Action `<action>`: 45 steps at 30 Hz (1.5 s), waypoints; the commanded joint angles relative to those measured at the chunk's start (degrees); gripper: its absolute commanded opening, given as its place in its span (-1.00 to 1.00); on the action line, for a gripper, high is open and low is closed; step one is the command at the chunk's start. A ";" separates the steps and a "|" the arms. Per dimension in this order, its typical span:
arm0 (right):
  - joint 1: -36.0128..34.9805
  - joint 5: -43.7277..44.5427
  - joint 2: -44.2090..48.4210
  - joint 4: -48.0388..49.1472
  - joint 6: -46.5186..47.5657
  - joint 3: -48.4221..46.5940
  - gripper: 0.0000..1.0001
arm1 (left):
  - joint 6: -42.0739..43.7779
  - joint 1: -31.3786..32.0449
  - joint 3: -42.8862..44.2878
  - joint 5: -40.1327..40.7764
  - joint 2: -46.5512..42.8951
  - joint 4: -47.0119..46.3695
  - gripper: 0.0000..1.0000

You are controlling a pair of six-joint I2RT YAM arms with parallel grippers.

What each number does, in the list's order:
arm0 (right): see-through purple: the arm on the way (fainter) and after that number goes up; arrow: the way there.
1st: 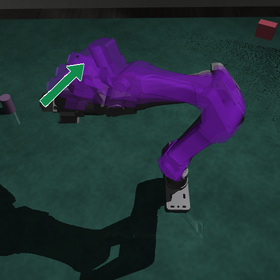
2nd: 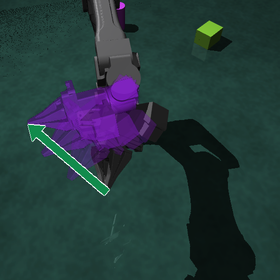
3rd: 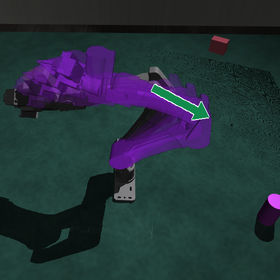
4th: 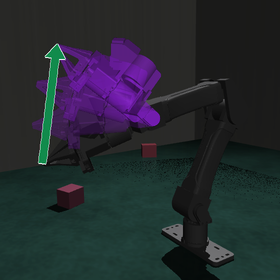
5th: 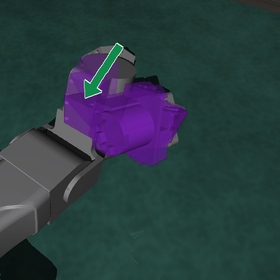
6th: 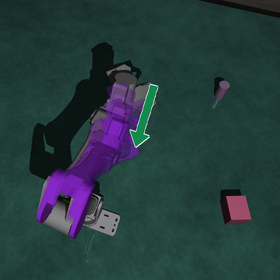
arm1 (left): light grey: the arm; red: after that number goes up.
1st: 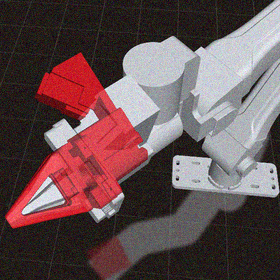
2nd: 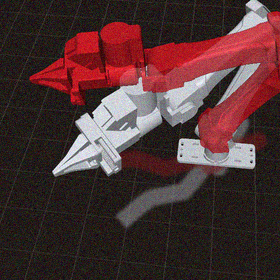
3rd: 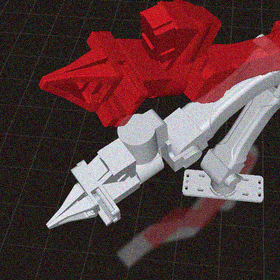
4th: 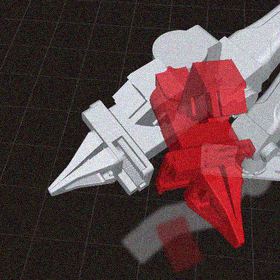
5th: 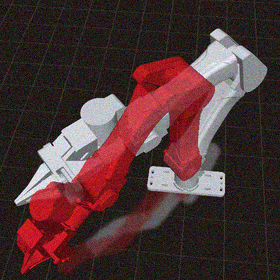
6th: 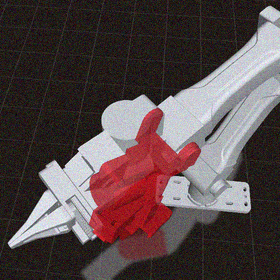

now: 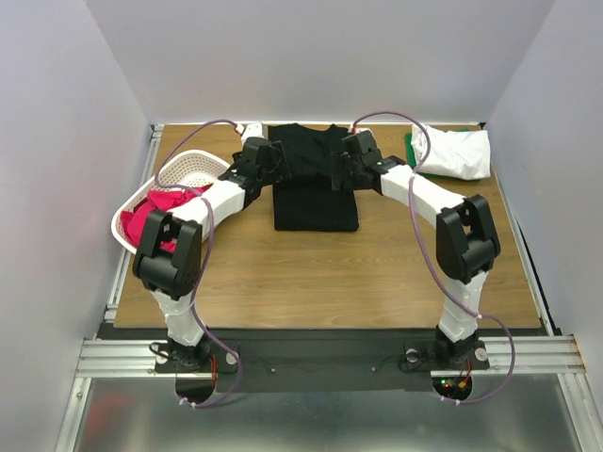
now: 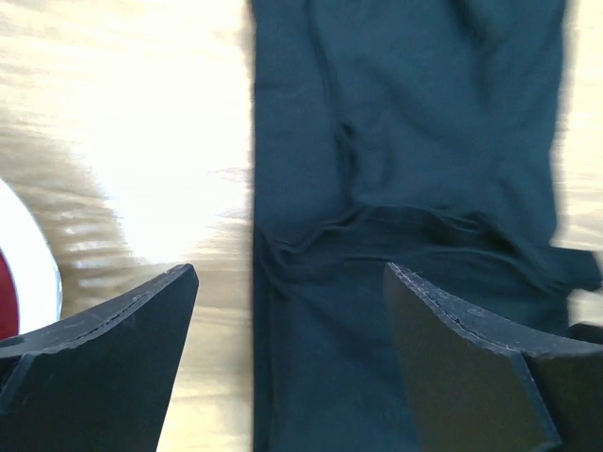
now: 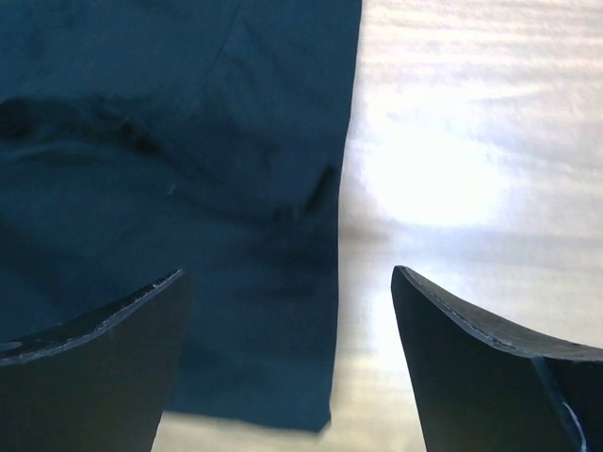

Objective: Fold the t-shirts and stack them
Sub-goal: Fold the tshirt

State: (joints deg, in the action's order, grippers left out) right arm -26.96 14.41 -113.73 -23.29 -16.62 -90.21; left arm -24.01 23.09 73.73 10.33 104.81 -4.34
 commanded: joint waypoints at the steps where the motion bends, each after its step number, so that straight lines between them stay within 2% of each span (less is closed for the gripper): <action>1: 0.42 -3.95 6.67 1.58 -2.18 3.81 0.85 | -2.35 1.69 -5.08 -2.05 -7.07 -3.48 0.83; 7: 0.42 -6.33 8.35 2.02 -4.38 8.99 0.84 | -3.32 3.62 -9.40 -6.98 -6.82 -4.45 0.83; 13: 0.33 -7.73 8.79 3.86 -5.79 13.31 0.84 | -4.38 4.94 -12.12 -8.04 -4.36 -6.12 0.83; 32: 0.42 -8.62 7.47 6.24 -7.02 20.43 0.82 | -4.99 7.93 -20.21 -0.13 -3.92 -0.06 0.82; 45: 0.33 -11.16 8.26 6.76 -8.16 22.98 0.82 | -7.28 8.02 -26.71 0.66 -8.49 0.30 0.65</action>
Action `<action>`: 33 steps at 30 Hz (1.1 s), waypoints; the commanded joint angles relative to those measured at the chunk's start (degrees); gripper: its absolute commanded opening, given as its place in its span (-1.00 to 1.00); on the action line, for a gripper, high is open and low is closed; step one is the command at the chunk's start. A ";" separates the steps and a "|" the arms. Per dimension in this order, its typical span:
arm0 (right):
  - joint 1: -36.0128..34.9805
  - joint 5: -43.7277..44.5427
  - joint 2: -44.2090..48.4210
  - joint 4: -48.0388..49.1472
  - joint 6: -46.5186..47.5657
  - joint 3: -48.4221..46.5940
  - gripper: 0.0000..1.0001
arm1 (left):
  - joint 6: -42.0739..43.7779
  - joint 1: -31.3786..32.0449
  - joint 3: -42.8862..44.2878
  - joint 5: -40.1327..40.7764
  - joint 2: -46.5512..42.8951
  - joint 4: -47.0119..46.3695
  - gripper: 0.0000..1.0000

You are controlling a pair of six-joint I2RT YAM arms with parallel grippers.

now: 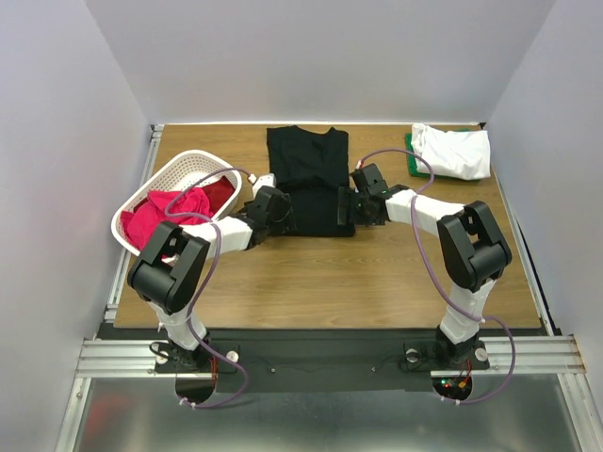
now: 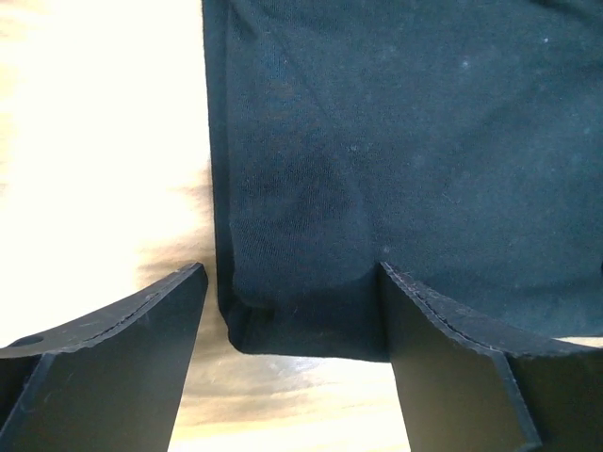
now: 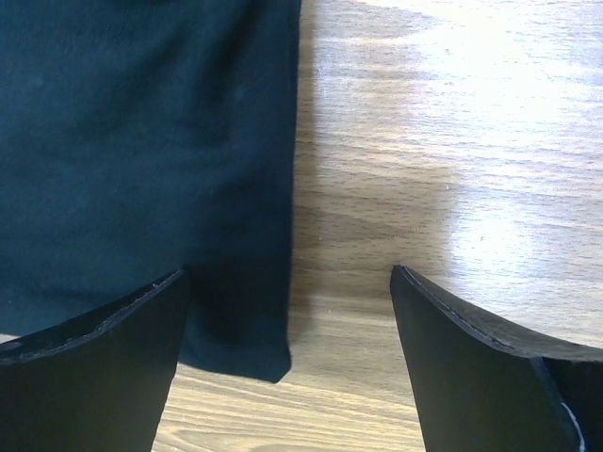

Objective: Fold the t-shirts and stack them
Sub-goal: Fold the tshirt

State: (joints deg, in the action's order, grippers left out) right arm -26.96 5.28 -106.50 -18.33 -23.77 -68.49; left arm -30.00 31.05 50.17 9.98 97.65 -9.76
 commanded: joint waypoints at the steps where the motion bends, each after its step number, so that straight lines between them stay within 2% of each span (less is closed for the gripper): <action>1: 0.33 -2.46 1.12 1.89 -1.10 1.25 0.82 | -1.29 0.07 -3.24 1.01 -1.32 5.54 0.63; 6: 0.33 -2.64 3.66 2.86 -1.72 2.31 0.80 | -1.29 0.07 -4.73 -1.54 -0.88 2.04 0.51; 12: 0.15 -7.45 6.65 2.77 -1.10 -0.76 0.78 | -2.08 0.07 -5.61 -4.35 1.58 0.27 0.24; 19: -0.55 -14.67 4.99 2.77 -0.23 -6.12 0.72 | -1.56 0.24 -7.81 -4.35 -0.53 0.18 0.21; 27: -2.13 -22.31 -4.05 2.86 1.01 -15.00 0.67 | -2.08 1.91 -12.02 -4.88 -1.05 0.35 0.21; 33: -2.92 -24.88 -9.86 2.95 0.65 -20.45 0.65 | -2.61 3.40 -13.61 -5.14 -1.32 0.35 0.21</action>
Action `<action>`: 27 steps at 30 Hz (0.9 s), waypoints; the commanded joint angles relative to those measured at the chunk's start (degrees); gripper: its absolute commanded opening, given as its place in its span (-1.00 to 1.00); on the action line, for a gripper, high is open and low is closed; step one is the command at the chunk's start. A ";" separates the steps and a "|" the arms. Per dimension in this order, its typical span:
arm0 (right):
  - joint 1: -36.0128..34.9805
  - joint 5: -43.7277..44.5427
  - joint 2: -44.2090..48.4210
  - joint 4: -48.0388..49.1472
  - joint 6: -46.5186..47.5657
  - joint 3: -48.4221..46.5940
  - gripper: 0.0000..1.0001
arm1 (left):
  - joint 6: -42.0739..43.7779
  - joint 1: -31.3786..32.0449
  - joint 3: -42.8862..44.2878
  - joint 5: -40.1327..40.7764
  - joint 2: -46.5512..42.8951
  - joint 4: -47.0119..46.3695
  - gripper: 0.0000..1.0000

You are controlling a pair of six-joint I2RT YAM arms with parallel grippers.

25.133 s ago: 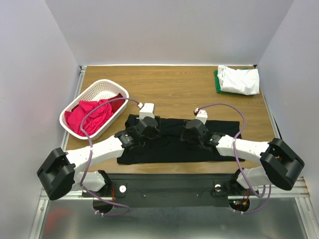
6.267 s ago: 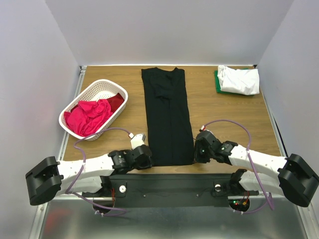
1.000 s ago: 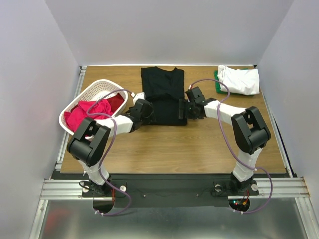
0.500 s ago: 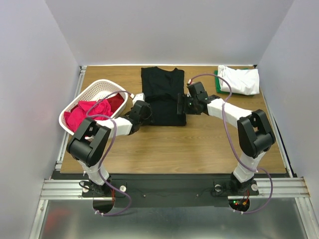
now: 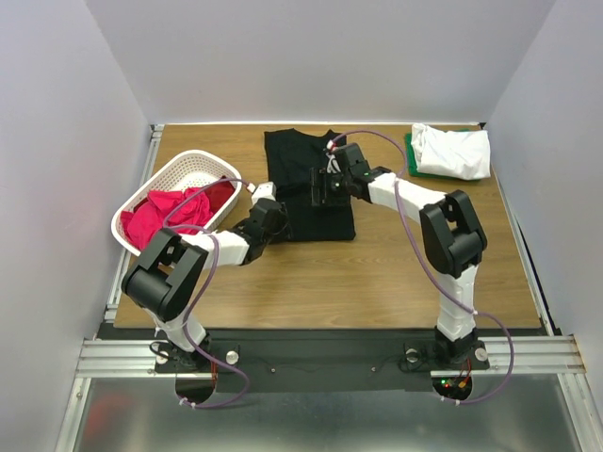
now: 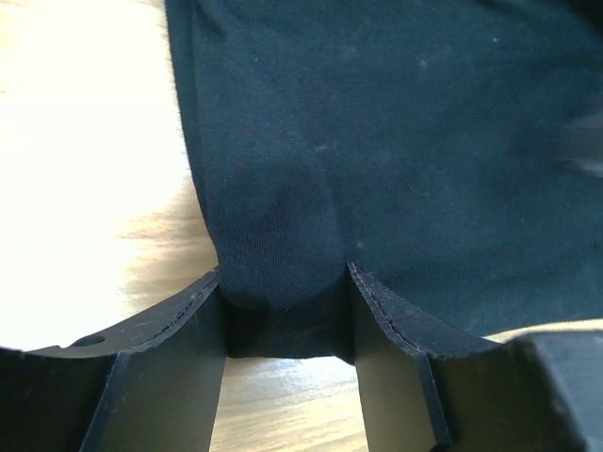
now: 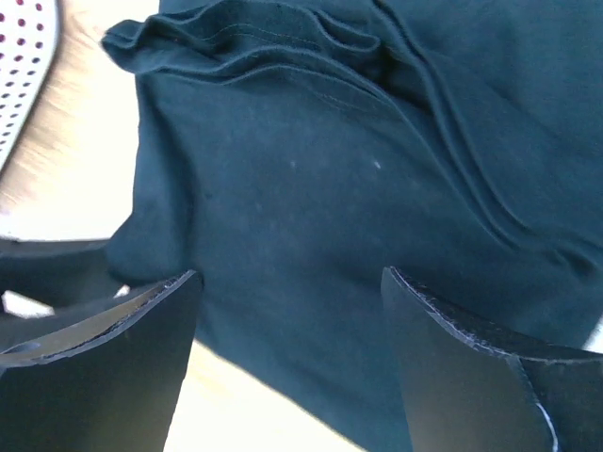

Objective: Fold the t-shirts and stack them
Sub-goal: Fold the tshirt

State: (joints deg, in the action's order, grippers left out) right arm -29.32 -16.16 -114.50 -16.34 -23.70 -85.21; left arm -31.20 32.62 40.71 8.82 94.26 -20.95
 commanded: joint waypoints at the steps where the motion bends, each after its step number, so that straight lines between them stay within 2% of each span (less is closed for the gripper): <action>1: -0.65 -3.35 -3.26 0.96 0.59 -4.26 0.65 | -1.49 2.09 -4.32 -4.07 2.07 11.55 0.21; 8: -0.65 1.04 -8.71 0.96 1.38 -9.27 0.65 | -2.46 3.41 -5.81 -4.77 1.72 11.55 0.21; 15: -0.56 10.17 -12.50 0.87 2.52 -14.88 0.65 | -4.31 4.82 -8.01 -5.22 0.66 11.72 0.20; 27: -0.30 15.63 -19.62 0.87 3.40 -25.88 0.66 | -5.36 6.05 -8.98 -5.39 0.31 11.81 0.20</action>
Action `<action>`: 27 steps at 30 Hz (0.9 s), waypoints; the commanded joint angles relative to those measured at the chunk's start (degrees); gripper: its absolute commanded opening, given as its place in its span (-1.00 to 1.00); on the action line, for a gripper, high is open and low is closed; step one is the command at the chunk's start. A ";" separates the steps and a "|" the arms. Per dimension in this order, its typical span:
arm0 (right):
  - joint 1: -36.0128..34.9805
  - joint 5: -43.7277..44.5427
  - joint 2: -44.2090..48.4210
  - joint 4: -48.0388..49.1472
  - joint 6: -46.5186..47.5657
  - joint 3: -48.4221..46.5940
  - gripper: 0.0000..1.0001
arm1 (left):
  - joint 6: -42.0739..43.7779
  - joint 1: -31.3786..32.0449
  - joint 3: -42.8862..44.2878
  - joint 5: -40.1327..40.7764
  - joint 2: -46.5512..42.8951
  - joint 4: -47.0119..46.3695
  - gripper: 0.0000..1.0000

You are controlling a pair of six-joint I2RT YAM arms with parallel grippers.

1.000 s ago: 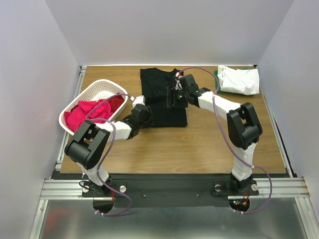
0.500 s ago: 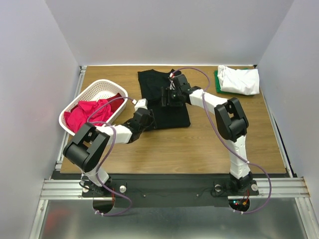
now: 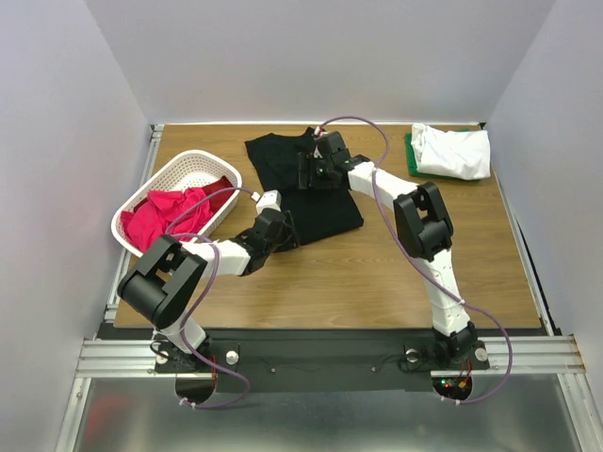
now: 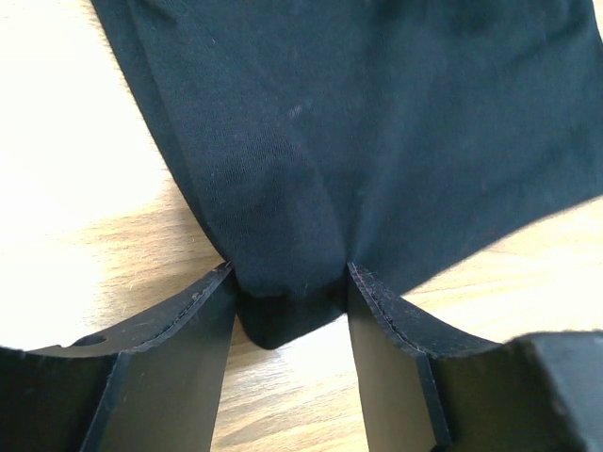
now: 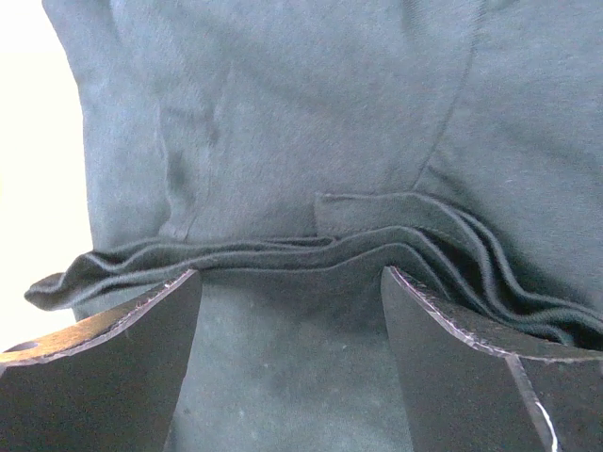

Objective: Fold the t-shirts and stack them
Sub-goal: Fold the tshirt

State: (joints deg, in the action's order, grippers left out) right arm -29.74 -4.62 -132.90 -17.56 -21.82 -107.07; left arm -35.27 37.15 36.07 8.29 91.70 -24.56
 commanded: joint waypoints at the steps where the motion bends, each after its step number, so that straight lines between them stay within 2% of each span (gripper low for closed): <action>1: 0.12 4.27 -1.31 2.01 1.61 -4.46 0.66 | -1.30 1.44 -4.35 -4.87 2.96 15.42 0.20; 8: 1.70 8.84 3.96 2.09 3.89 -3.94 0.73 | -2.09 1.97 -4.96 -4.87 3.49 15.33 0.20; 13: 2.31 10.78 12.04 2.09 5.56 2.55 0.75 | -2.44 2.40 -5.31 -4.78 3.40 15.42 0.20; 22: 2.23 9.10 26.89 2.09 2.06 27.66 0.75 | -2.70 3.02 -5.58 -4.52 2.61 15.41 0.20; 27: 2.14 10.33 32.78 2.09 0.03 36.22 0.75 | -2.62 3.28 -5.93 -4.78 1.99 15.42 0.20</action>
State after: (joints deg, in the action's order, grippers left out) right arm -27.40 4.12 -102.83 -16.01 -19.77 -75.24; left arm -37.19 38.79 34.72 7.97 91.02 -25.74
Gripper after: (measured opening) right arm 0.873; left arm 0.600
